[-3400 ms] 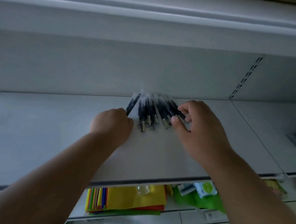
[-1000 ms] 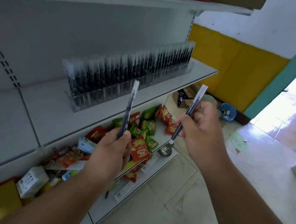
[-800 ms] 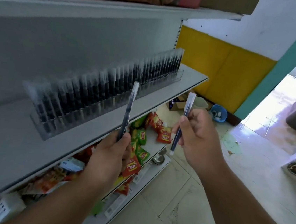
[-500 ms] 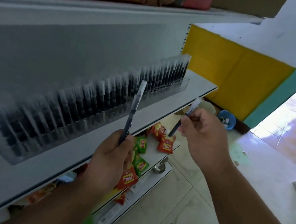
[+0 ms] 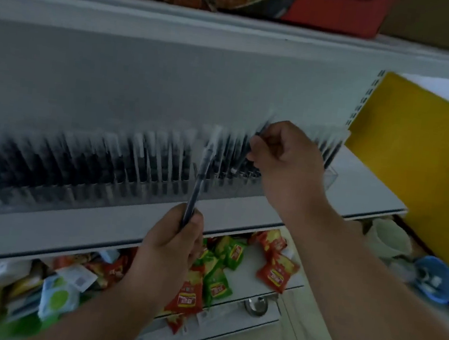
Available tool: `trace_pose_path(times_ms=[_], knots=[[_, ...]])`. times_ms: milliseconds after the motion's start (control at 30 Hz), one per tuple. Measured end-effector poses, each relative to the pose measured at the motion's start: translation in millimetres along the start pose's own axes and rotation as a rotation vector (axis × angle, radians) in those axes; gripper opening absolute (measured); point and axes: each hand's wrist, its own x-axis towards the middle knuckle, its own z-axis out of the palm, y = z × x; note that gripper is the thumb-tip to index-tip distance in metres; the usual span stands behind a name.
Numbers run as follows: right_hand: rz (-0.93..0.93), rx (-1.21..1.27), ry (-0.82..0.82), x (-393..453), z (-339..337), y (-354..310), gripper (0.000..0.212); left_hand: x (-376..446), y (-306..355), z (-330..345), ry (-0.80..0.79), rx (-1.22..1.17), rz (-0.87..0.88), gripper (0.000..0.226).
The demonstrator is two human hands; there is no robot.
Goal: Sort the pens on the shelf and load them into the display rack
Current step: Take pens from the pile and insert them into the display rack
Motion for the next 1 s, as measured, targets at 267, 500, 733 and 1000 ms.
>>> trace_pose_path(times_ms=[267, 500, 733, 1000], knots=[[-0.057, 0.011, -0.175, 9, 29, 17, 0.013, -10, -3, 5, 0.144, -0.04, 0.001, 0.021], [-0.016, -0.227, -0.373, 7, 46, 32, 0.017, -7, -5, 1, 0.188, -0.017, 0.011, 0.022], [0.009, -0.031, -0.205, 2, 26, 9, 0.027, 10, -3, -4, 0.207, 0.189, 0.06, 0.029], [0.22, 0.124, -0.36, 4, 11, -14, 0.033, 21, -4, 11, 0.166, 0.809, 0.227, 0.019]])
